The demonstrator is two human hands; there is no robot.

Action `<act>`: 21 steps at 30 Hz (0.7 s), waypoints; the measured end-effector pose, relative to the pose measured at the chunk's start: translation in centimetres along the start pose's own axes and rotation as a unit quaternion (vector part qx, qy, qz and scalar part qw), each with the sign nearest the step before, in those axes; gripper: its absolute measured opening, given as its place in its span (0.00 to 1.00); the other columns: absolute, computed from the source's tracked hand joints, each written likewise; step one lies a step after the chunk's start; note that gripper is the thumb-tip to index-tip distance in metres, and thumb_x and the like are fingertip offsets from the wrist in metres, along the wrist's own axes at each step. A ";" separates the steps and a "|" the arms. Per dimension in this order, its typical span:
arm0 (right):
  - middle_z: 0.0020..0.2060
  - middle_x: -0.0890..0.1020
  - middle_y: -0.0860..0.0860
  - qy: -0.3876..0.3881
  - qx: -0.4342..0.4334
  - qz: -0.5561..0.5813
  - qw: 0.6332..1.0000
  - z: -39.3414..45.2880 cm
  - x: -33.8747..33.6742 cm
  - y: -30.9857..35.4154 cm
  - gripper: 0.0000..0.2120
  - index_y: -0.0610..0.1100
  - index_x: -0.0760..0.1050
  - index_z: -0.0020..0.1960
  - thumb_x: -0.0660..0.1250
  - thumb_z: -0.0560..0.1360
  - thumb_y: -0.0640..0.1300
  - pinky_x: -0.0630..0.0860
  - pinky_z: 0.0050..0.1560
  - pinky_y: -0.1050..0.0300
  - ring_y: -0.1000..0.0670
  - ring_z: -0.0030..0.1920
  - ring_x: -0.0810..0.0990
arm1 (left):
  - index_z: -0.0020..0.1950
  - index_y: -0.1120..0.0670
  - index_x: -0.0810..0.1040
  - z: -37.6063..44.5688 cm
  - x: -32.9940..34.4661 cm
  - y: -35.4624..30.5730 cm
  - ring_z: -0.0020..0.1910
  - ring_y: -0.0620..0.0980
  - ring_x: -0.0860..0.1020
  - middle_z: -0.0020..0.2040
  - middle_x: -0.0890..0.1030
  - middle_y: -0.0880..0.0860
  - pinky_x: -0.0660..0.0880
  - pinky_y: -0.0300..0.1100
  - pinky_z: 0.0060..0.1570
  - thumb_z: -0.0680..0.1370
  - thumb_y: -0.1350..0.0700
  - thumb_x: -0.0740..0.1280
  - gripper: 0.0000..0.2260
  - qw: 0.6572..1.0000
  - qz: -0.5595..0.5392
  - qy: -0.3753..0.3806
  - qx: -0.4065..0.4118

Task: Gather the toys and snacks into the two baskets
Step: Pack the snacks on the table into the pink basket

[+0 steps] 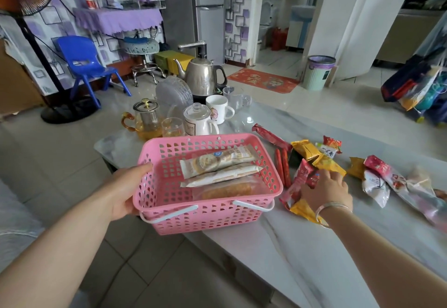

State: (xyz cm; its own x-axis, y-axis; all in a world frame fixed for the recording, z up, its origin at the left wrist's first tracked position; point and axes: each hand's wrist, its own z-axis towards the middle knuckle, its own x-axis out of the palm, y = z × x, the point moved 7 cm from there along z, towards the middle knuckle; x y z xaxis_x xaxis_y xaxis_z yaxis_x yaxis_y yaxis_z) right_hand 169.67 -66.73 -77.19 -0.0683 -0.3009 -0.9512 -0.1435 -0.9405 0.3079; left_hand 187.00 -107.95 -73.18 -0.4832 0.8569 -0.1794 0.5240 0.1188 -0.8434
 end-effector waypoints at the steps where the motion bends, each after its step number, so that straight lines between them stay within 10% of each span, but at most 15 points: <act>1: 0.64 0.68 0.44 0.003 0.013 0.001 1.000 -0.3 0.1 -0.4 0.27 0.48 0.65 0.66 0.60 0.72 0.61 0.70 0.58 0.45 0.39 0.63 0.68 | 0.60 0.57 0.79 0.0 0.1 0.0 0.52 0.64 0.83 0.52 0.85 0.62 0.76 0.64 0.59 0.82 0.47 0.61 0.16 1.000 0.000 -0.001 0.000; 21: 0.60 0.71 0.46 -0.010 0.034 0.145 0.989 -5.8 0.4 -1.4 0.18 0.45 0.73 0.60 0.65 0.72 0.48 0.77 0.48 0.50 0.40 0.50 0.79 | 0.56 0.56 0.79 -3.4 1.3 -0.2 0.51 0.63 0.83 0.51 0.85 0.62 0.78 0.60 0.55 0.83 0.47 0.59 0.15 1.000 0.026 0.001 0.006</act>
State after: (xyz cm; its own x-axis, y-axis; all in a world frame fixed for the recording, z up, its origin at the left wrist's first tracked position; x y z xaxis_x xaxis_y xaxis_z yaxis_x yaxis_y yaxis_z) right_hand 175.53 -66.47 -78.11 -0.1367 -0.5529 -0.8220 -0.1809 -0.8019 0.5695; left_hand 188.68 -105.09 -71.52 -0.4539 0.8628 -0.2223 0.5402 0.0681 -0.8388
